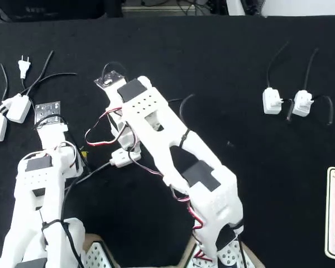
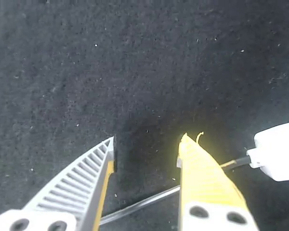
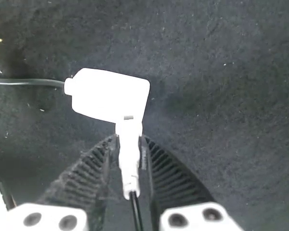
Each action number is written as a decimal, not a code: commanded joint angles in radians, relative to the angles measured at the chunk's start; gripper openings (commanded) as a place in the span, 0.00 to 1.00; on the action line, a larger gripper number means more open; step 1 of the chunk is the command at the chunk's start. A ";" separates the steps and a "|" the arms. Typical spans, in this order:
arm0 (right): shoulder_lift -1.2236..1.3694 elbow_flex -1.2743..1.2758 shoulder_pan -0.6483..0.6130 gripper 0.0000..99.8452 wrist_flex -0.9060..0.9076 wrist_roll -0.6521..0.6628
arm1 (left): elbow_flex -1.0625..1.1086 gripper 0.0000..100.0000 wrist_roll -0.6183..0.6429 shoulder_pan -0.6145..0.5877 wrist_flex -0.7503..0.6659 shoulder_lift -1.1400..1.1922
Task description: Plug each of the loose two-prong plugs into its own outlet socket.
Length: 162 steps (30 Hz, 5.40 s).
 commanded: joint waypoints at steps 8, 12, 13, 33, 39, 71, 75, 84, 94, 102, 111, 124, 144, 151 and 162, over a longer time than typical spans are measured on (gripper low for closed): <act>-0.001 -0.050 0.015 0.01 -0.028 -0.011 | -0.013 0.22 0.012 0.018 0.014 -0.023; 0.061 -0.062 0.017 0.01 -0.038 -0.009 | -0.012 0.22 0.012 0.018 0.014 -0.023; 0.074 -0.062 0.017 0.01 -0.046 -0.006 | -0.012 0.22 0.012 0.018 0.015 -0.023; 0.101 -0.065 0.020 0.01 -0.063 -0.124 | -0.010 0.22 0.011 0.018 0.015 -0.023; 0.102 -0.061 0.026 0.01 -0.064 -0.138 | -0.012 0.22 0.011 0.018 0.015 -0.023; -0.216 0.177 -0.083 0.25 -0.195 0.199 | -0.018 0.22 0.015 0.001 0.015 -0.025; -0.292 0.232 -0.086 0.25 -0.158 0.537 | -0.042 0.22 0.074 -0.084 0.014 -0.025; -0.361 0.588 -0.086 0.26 -0.445 0.879 | -0.088 0.22 0.270 -0.274 0.005 -0.023; -0.263 0.648 -0.086 0.26 -0.589 1.028 | -0.084 0.22 0.319 -0.306 -0.031 -0.023; -0.179 0.631 -0.081 0.25 -0.589 1.108 | -0.084 0.22 0.319 -0.305 -0.029 -0.023; -0.145 0.555 -0.078 0.00 -0.586 1.000 | -0.082 0.22 0.319 -0.289 -0.028 -0.023; -0.446 0.549 0.333 0.01 -0.493 0.434 | -0.082 0.22 0.319 -0.289 -0.031 -0.023; -0.433 0.262 0.847 0.01 -0.341 0.167 | -0.051 0.22 0.318 -0.289 -0.072 -0.023; -0.205 0.062 0.888 0.01 -0.318 0.163 | -0.050 0.22 0.318 -0.289 -0.072 -0.023; 0.236 -0.438 0.908 0.01 -0.143 0.084 | -0.051 0.22 0.318 -0.289 -0.071 -0.023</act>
